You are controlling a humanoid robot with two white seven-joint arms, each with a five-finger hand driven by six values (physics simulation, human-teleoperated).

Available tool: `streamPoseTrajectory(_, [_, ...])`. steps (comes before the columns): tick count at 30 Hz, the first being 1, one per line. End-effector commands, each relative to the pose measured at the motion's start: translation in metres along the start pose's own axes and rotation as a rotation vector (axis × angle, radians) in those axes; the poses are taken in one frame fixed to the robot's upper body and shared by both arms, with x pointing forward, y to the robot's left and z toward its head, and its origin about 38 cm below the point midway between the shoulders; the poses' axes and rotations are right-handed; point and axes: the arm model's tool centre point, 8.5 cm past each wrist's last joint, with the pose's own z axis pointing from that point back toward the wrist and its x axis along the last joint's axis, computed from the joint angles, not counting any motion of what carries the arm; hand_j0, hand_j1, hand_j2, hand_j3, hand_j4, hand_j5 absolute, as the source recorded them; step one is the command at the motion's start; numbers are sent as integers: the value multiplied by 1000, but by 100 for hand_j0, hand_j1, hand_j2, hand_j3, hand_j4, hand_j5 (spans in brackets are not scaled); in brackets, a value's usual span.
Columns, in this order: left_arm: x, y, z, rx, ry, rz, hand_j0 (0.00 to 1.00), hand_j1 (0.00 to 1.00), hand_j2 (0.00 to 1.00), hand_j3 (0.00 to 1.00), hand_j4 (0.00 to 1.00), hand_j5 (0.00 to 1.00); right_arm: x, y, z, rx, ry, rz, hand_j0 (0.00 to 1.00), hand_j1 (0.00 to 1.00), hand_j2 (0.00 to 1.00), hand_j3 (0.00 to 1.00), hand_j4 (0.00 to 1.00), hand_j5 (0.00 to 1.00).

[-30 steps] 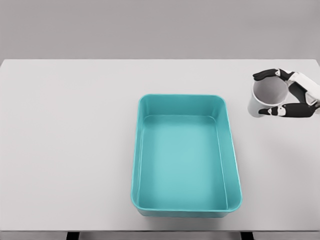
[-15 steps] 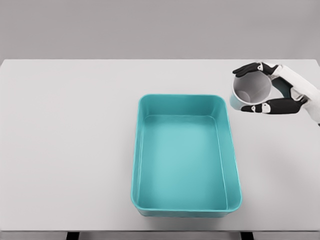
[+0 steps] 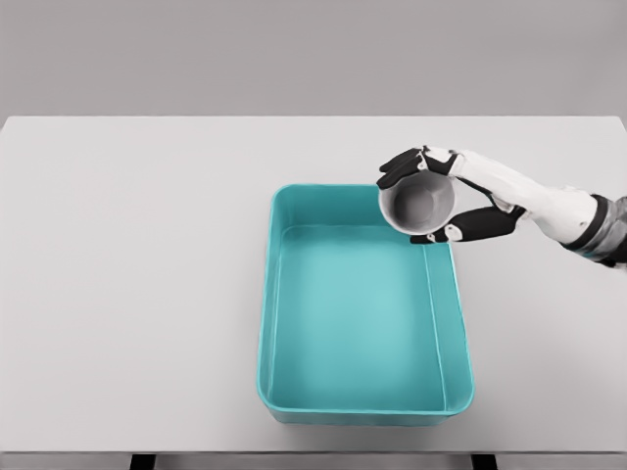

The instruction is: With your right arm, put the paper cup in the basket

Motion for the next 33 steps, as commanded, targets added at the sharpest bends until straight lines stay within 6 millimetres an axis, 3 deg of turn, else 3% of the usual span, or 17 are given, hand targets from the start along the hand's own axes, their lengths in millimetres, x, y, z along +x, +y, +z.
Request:
streamPoseTrajectory(1, [0, 0, 0, 0, 1, 0, 100, 100, 100, 100, 100, 100, -4, 19, -7, 79, 10, 58, 77, 77, 77, 77, 77, 77])
streamPoseTrajectory(4, [0, 0, 0, 0, 1, 0, 100, 100, 100, 100, 100, 100, -7, 36, -15, 143, 3, 79, 86, 86, 86, 86, 86, 86])
streamPoseTrajectory(5, [0, 0, 0, 0, 1, 1, 100, 100, 100, 100, 100, 100, -8, 39, -16, 174, 11, 125, 99, 99, 99, 99, 99, 99])
streamPoseTrajectory(12, [0, 0, 0, 0, 1, 1, 100, 100, 100, 100, 100, 100, -4, 27, -24, 207, 6, 224, 100, 100, 100, 100, 100, 100])
streamPoseTrajectory(15, [0, 0, 0, 0, -1, 0, 100, 100, 100, 100, 100, 100, 5, 2, -29, 197, -2, 293, 100, 100, 100, 100, 100, 100])
streamPoseTrajectory(18, [0, 0, 0, 0, 1, 0, 100, 100, 100, 100, 100, 100, 7, -34, 1, 174, 84, 327, 100, 100, 100, 100, 100, 100])
streamPoseTrajectory(25, [0, 0, 0, 0, 1, 1, 100, 100, 100, 100, 100, 100, 6, -65, 61, 200, 266, 373, 100, 100, 100, 100, 100, 100])
streamPoseTrajectory(27, [0, 0, 0, 0, 1, 1, 100, 100, 100, 100, 100, 100, 3, -65, 74, 234, 313, 408, 100, 100, 100, 100, 100, 100])
streamPoseTrajectory(33, [0, 0, 0, 0, 1, 0, 100, 100, 100, 100, 100, 100, -8, -62, 87, 335, 388, 518, 100, 100, 100, 100, 100, 100])
